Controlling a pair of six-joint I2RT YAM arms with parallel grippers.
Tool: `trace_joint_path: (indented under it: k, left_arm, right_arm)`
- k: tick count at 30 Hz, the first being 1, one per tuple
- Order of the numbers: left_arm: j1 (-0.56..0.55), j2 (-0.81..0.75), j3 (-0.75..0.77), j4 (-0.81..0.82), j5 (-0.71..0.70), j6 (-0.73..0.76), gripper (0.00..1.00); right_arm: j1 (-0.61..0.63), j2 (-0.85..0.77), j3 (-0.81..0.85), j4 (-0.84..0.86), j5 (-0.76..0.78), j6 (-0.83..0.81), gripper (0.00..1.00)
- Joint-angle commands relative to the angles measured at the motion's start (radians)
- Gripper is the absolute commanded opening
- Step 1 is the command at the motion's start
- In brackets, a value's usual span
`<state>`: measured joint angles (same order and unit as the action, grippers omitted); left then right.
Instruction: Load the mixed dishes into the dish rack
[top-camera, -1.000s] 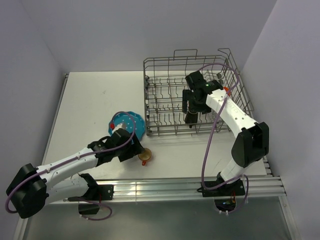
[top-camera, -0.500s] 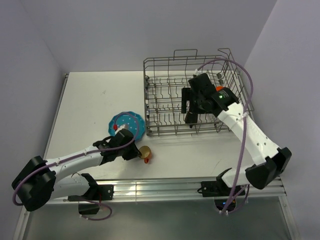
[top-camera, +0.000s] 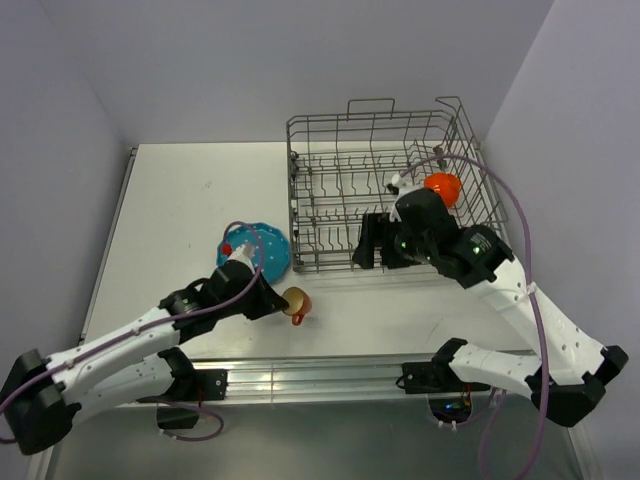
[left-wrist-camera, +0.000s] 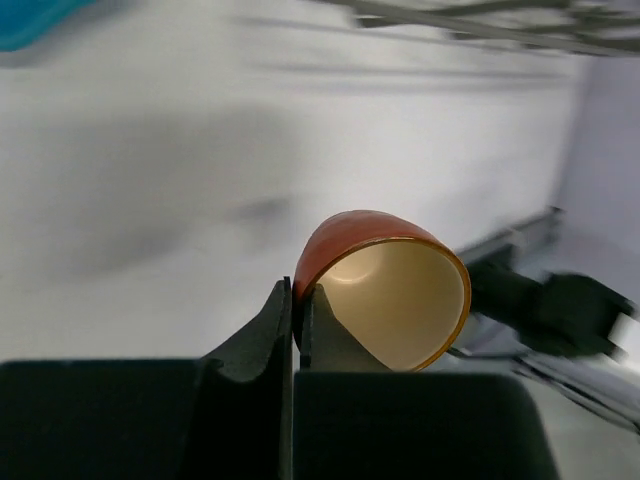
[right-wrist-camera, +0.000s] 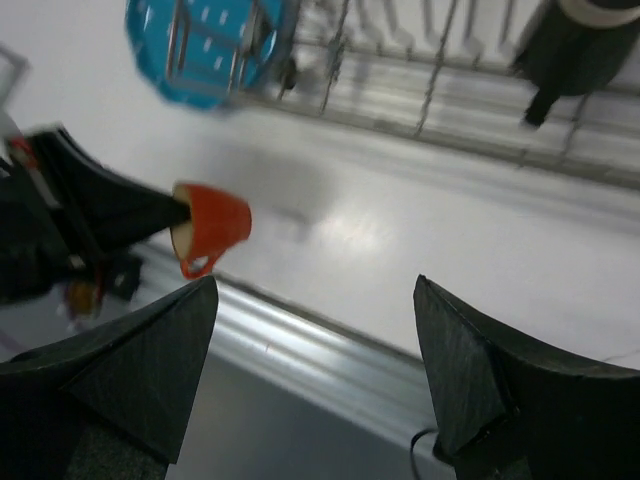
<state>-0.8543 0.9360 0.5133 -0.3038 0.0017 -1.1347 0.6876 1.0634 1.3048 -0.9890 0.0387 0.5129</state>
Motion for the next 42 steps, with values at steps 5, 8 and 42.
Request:
trace_joint_path:
  k: [5,8,42]
  left_arm:
    - [-0.012,-0.212,0.085,0.357,0.202,0.018,0.00]
    - [-0.012,-0.203,0.082,0.522,0.262,-0.014,0.00]
    - [-0.020,-0.086,-0.071,1.158,0.337,-0.266,0.00]
  right_arm:
    - [0.003,-0.183,-0.275,0.425,-0.465,0.163,0.87]
    - [0.003,-0.230,-0.344,0.595,-0.591,0.257,0.87]
    - [0.003,-0.235,-0.526,1.305,-0.832,0.632,0.71]
